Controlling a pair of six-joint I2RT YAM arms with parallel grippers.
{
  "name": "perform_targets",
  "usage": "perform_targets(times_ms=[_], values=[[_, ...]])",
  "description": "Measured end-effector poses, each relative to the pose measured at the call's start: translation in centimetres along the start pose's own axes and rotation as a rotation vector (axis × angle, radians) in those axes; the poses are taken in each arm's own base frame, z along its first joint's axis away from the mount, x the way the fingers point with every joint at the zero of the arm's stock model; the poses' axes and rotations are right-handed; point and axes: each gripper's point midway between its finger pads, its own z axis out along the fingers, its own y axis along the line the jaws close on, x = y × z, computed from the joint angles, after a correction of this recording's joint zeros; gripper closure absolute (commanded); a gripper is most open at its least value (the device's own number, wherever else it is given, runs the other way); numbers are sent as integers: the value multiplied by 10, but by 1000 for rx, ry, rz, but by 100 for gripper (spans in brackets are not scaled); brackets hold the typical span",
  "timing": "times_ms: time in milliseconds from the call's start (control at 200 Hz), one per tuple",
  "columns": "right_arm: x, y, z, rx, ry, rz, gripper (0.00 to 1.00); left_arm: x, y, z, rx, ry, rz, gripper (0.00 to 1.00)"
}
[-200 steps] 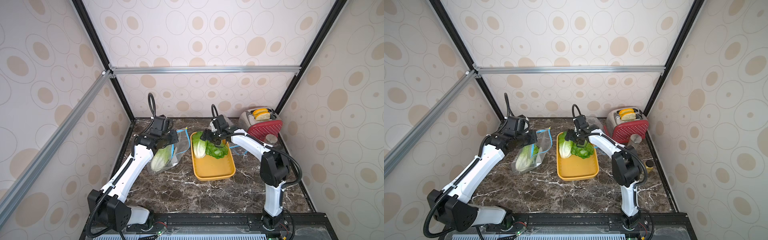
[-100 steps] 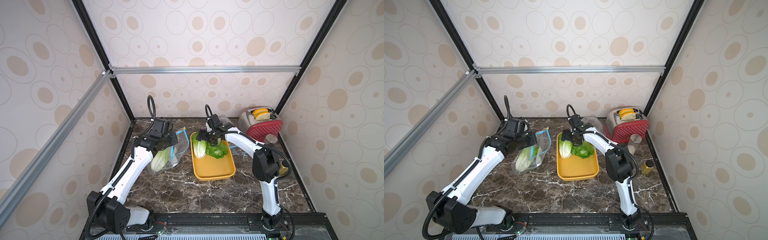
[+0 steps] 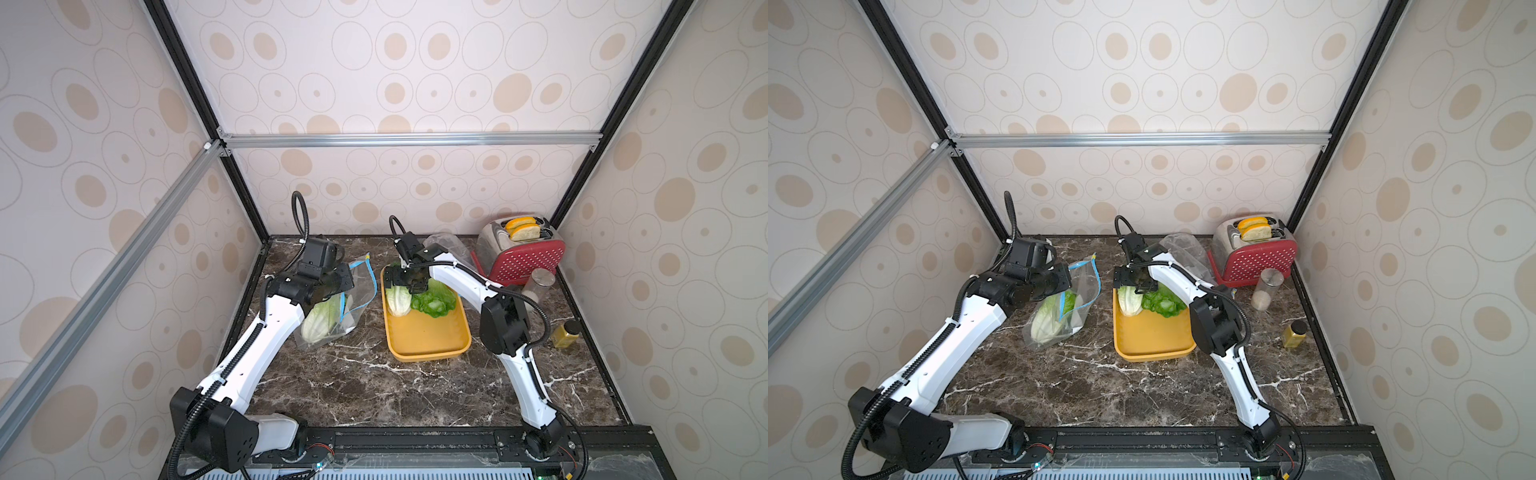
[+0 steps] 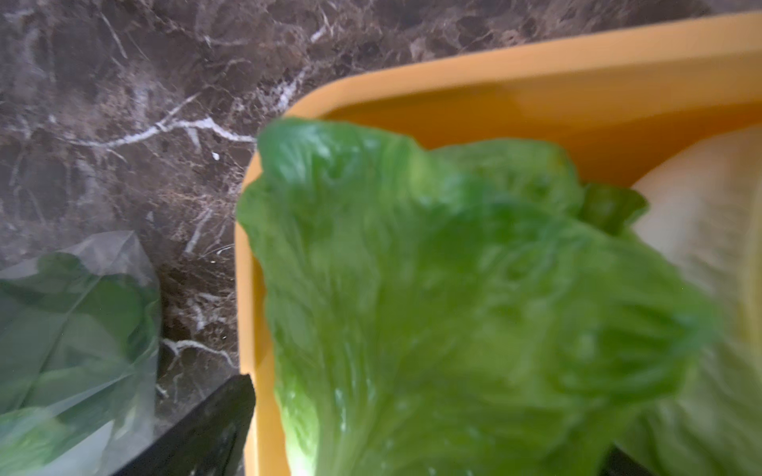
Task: Put the chinese cabbages into a zipper bag and zip it
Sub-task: Pick up the Chinese cabbage from the basket.
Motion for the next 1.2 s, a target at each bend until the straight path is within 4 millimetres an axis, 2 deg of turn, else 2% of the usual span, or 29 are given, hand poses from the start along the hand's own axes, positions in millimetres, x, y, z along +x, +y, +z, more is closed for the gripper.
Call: perform_targets(times_ms=[205,356,696,866,1042,1202], values=[[3,-4,5,16,10,-18,22,-3,-2,0,9,-11,-6,100],[4,-4,3,2,-3,-15,27,-3,-4,2,15,-9,-8,100],[8,-3,-17,-86,-24,58,30,0,-3,3,17,-2,-21,100],[-1,-6,-50,-166,-84,121,30,1,-3,4,18,2,-29,100],[-19,-6,-102,-258,-199,167,30,2,-5,4,30,9,-47,100],[-22,-1,-149,-332,-283,177,30,1,-11,3,58,10,-78,100]])
